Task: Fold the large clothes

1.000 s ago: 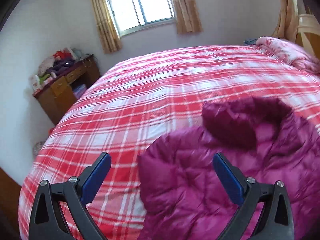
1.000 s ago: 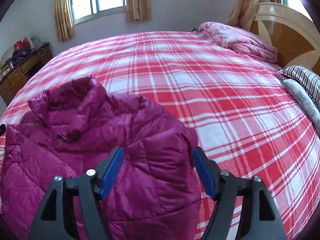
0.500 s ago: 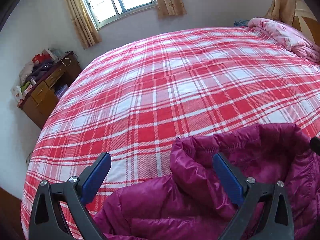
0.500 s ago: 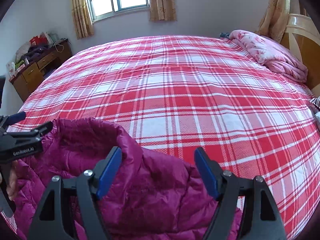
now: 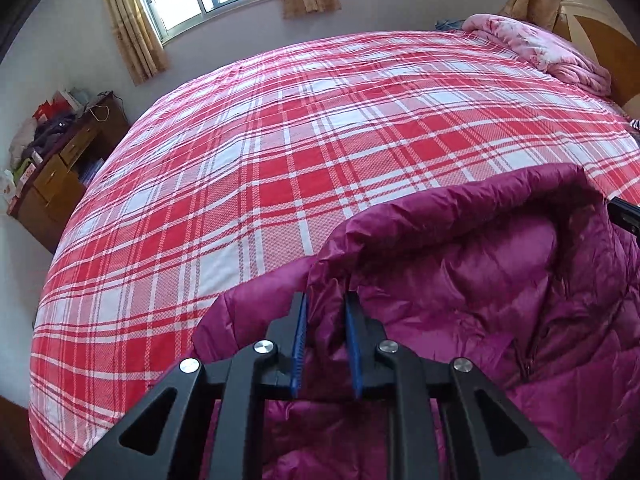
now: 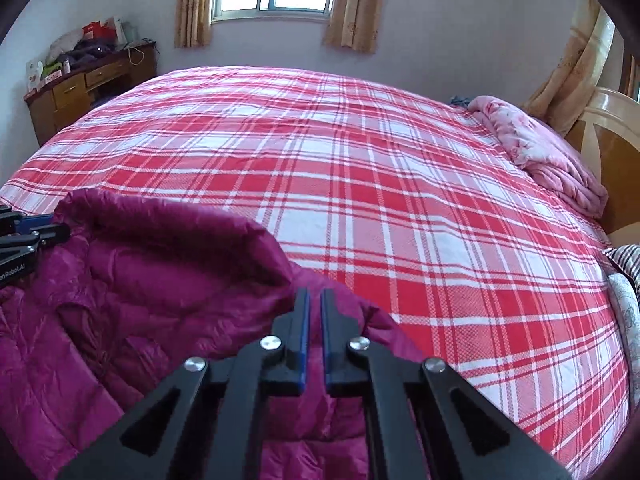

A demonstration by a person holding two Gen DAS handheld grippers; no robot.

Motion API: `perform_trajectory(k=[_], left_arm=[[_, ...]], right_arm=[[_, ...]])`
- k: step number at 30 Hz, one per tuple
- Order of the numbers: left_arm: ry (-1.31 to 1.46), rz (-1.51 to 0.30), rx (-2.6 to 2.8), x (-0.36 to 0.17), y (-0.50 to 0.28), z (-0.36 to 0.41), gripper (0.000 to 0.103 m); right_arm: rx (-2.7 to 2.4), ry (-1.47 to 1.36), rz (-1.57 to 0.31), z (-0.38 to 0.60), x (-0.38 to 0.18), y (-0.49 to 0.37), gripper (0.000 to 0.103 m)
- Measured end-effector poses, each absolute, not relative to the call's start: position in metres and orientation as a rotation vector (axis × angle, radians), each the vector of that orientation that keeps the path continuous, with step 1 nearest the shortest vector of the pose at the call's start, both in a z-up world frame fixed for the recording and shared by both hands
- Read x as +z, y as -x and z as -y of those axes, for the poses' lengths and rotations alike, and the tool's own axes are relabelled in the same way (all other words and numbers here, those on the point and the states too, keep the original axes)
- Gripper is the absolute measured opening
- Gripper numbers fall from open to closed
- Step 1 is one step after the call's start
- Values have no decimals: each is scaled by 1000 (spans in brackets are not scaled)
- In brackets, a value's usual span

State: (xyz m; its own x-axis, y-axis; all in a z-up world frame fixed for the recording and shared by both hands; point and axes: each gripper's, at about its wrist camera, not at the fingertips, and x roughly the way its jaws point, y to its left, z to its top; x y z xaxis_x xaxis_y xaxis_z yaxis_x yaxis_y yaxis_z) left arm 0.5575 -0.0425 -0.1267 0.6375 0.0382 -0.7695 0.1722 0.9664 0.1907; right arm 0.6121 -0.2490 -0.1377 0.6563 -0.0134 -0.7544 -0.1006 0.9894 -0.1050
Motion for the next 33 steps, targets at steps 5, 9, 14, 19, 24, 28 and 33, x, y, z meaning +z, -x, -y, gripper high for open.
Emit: perform_trajectory(k=[5,9,14,19,24,28,33], left_arm=[[-280,-845,-81,-128,-546,44,19],[-273,-839,-79,-125,-552,44,19],[-242,-832,-78,-129,-555,37,19],[-232,-825,-124,-134,-548,36,19],[-197,-769,-159,-117,-528,32,19],[-106,-697,-195,-89,-508,21,30],[-4,-545,-91,-50,-506,16,88]], right_arm=[[62,54,-843,265,-137,-609,11],[67,-1,-729,263,-107,-612,99],[79,90,-811,239,-121,-646,70],[89,154,-879,233,-143,-645,8],[64,255,-807,234,-143,-611,8],[60,321,-806,232,-159,-601,7],[60,336,-790,229,-157,-600,7]])
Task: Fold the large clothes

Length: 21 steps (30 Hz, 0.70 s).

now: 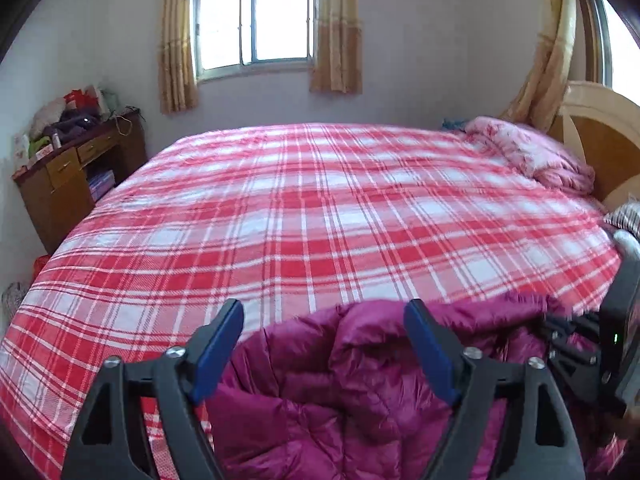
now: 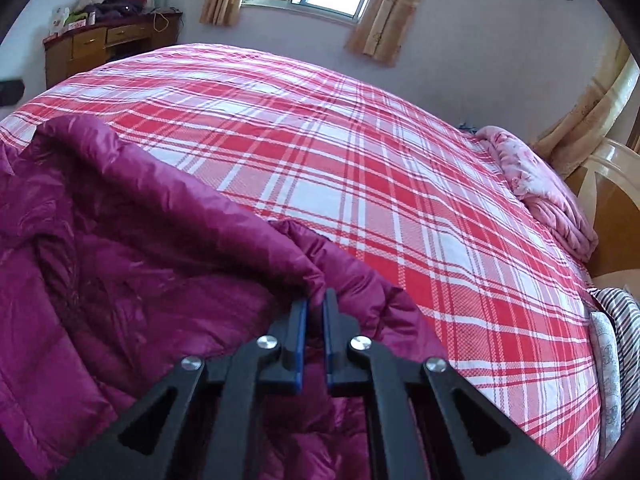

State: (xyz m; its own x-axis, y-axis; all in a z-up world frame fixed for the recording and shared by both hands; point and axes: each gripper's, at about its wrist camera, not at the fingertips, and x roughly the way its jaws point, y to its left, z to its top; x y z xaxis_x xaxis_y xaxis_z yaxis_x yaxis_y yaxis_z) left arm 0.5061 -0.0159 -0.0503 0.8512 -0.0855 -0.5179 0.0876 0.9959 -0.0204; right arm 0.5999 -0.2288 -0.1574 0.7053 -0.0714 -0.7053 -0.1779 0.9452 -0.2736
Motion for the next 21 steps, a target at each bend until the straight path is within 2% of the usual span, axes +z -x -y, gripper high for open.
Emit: perform_trajectory(k=[4,8,13,15,16,17,18,19,21], left_arm=[[-63,-590,-101,-50,-546,48,89],[-223,-722,-20,-93,-584,80,89],[-241,-841,-46,-143,-580,72,89],[-236,-833,-49,-147,-577,70,89],[-230,-831,-50,-146,-577,69,89],[-233,-837,-52,-145,-576,70,89],[-240,-836,-52,-146,-577,71,89],[-250,-835,-52,-146,-576,72,89],[-270,-834,-54,-148,-576,75,89]], right_arm=[[85,326,-779,231,-156,-595,7],[83,324,-784,231,-158,-593,7],[127,274,-792,239,-150,-589,10],[138,205,-773,245,-137,-583,16],[131,176,-754,247,-130,-580,26],[120,141,-715,249,-119,-577,42],[114,108,-683,250,-110,-575,49],[108,67,-663,249,-100,-576,53],[126,5,-666,245,-91,-586,53]])
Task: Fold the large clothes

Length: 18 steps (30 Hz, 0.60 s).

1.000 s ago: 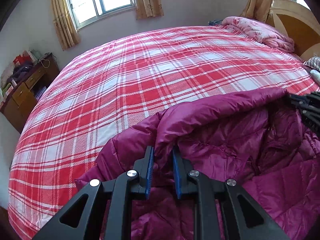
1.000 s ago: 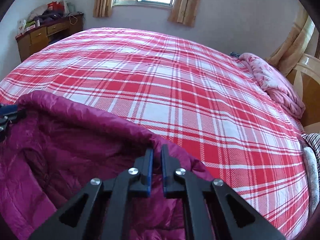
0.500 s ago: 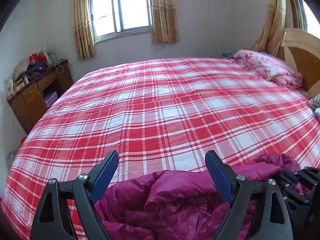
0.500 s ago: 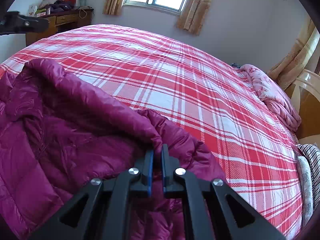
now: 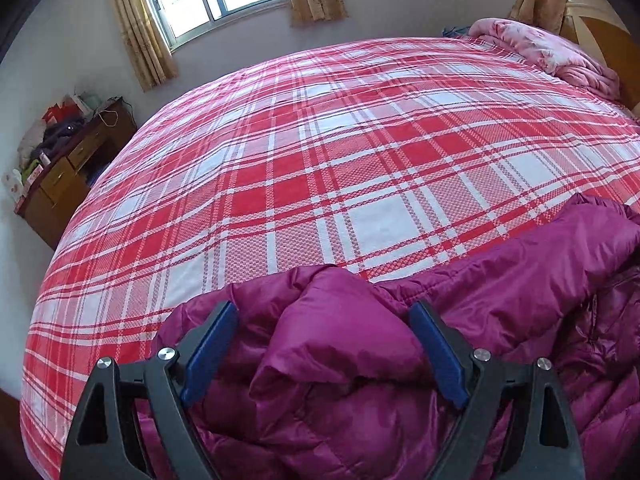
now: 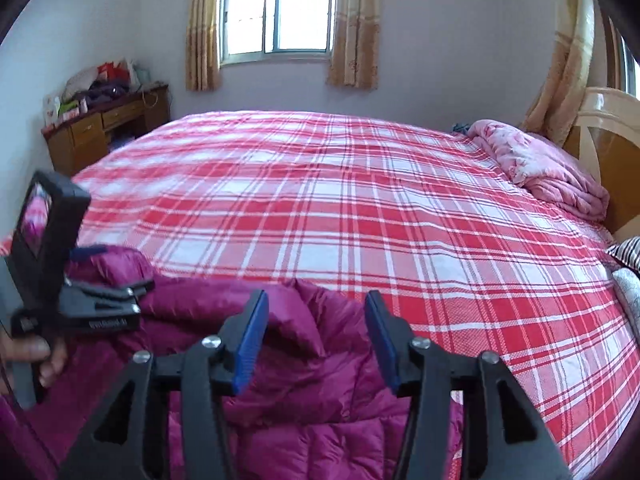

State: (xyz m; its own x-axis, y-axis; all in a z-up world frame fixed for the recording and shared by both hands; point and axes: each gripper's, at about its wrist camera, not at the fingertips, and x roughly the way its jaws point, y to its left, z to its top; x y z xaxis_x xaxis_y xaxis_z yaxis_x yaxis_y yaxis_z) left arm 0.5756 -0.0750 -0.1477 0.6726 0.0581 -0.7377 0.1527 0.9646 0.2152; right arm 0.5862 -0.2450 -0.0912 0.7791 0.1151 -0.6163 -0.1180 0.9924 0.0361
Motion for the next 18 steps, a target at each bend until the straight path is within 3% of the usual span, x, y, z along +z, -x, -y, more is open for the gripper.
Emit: perform_trajectory(k=[3,6,10,18], left_arm=[[-279,-829,-56,-149,-576,76,89],[-251,-806,-49,-140,-573,72,89],[-176,-750,-107,-118,-566,73,89],[-258,-873,-114,-160,-583,91,91]], right_arm=[[126,-21,-705,230,-98,-611,53],[170,-32,-853,217,-132,-631,44],[172,8,-887,210,-161,-623,44],[144,47,-889,209,-172,-623,44]])
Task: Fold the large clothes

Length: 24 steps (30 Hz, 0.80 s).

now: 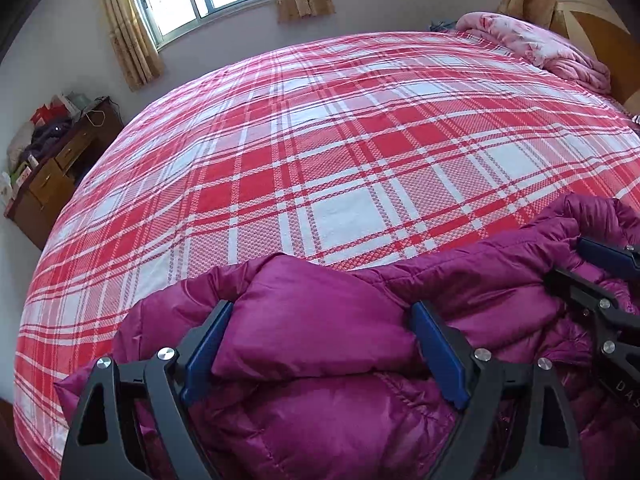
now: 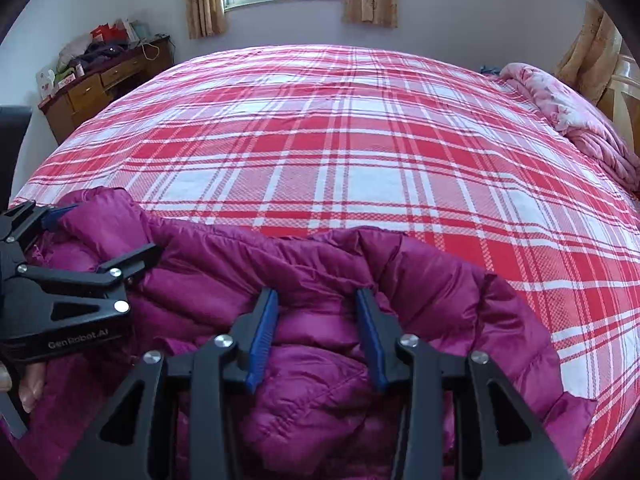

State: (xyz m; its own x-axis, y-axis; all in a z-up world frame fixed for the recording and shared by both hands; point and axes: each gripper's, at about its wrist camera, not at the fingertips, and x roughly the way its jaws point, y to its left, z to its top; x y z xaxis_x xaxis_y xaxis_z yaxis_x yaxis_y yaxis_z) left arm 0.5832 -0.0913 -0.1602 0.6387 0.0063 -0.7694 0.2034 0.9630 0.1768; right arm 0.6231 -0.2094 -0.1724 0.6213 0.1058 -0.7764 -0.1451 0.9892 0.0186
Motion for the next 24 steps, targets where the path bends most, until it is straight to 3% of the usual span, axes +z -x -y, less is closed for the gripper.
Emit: perform_trajectory(k=[7,24], left_arm=[[-215,-898,-121,-166,-590,86,97],[-225,-908,-122,-168,-590,87,98]], right_arm=[[151,24,-895,213,-175,-625,44],[134,54,-902,208,-177,-626,45]])
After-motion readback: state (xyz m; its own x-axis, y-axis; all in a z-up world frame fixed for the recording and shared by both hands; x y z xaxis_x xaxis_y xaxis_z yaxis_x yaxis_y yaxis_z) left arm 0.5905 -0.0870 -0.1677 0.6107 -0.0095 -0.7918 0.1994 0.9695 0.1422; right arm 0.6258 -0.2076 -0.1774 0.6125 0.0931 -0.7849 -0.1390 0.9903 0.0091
